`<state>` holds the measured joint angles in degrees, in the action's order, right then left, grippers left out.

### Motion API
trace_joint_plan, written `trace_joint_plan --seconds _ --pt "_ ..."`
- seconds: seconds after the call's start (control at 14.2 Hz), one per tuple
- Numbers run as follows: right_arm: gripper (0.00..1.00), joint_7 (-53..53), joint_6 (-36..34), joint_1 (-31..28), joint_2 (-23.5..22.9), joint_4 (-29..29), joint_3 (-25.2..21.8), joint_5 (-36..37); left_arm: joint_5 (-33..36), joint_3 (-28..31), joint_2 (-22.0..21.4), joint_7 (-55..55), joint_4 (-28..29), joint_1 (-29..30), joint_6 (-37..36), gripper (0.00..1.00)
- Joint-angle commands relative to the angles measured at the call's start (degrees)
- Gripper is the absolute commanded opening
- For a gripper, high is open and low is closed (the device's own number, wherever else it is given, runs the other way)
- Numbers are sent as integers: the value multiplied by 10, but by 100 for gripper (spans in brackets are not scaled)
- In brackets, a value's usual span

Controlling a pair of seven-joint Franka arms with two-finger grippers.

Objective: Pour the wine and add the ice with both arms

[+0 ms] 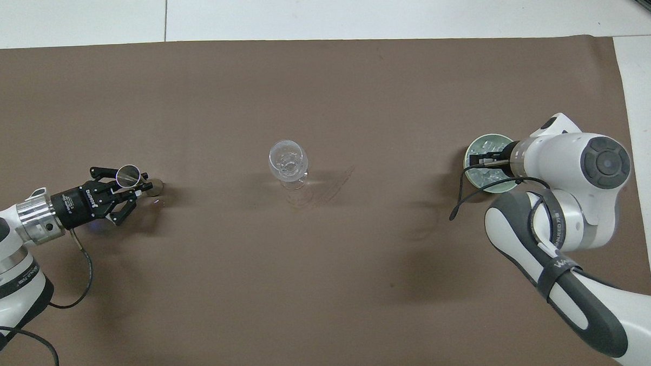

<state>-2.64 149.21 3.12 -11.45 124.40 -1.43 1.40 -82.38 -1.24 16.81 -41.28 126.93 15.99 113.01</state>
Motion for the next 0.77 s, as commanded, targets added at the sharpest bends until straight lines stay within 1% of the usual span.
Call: trace_joint_plan --seconds 0.0,0.07,0.14,0.21,0.28,0.35,0.42,0.49,0.56,0.63,0.7 --pt "74 -17 -13 3 16 14 1 12 -15 2 -11 11 14 -7 12 27" --pt "74 -17 -15 4 17 15 1 12 -15 2 -11 11 14 -7 13 35" --pt "73 -18 -16 4 19 15 1 12 -15 2 -11 11 14 -7 13 36" --pt "71 -18 -16 4 20 15 1 12 -15 2 -11 11 14 -7 13 38" --pt "61 -15 -15 3 20 14 1 12 -14 2 -11 12 14 -7 15 45" --pt "47 -15 -16 3 21 14 1 12 -14 2 -11 11 14 -7 16 56" --pt "29 -14 -16 3 23 14 1 12 -13 2 -11 11 13 -6 15 84" --pt "14 -14 -17 3 24 14 1 12 -13 3 -11 12 13 -6 14 100" --pt "6 -14 -22 3 28 14 1 12 -13 2 -11 12 13 -6 13 100" --pt "0 -14 -40 4 34 14 1 12 -9 3 -11 13 11 -3 12 100" --pt "0 -13 -55 4 41 14 1 12 -6 4 -11 24 10 2 9 100"
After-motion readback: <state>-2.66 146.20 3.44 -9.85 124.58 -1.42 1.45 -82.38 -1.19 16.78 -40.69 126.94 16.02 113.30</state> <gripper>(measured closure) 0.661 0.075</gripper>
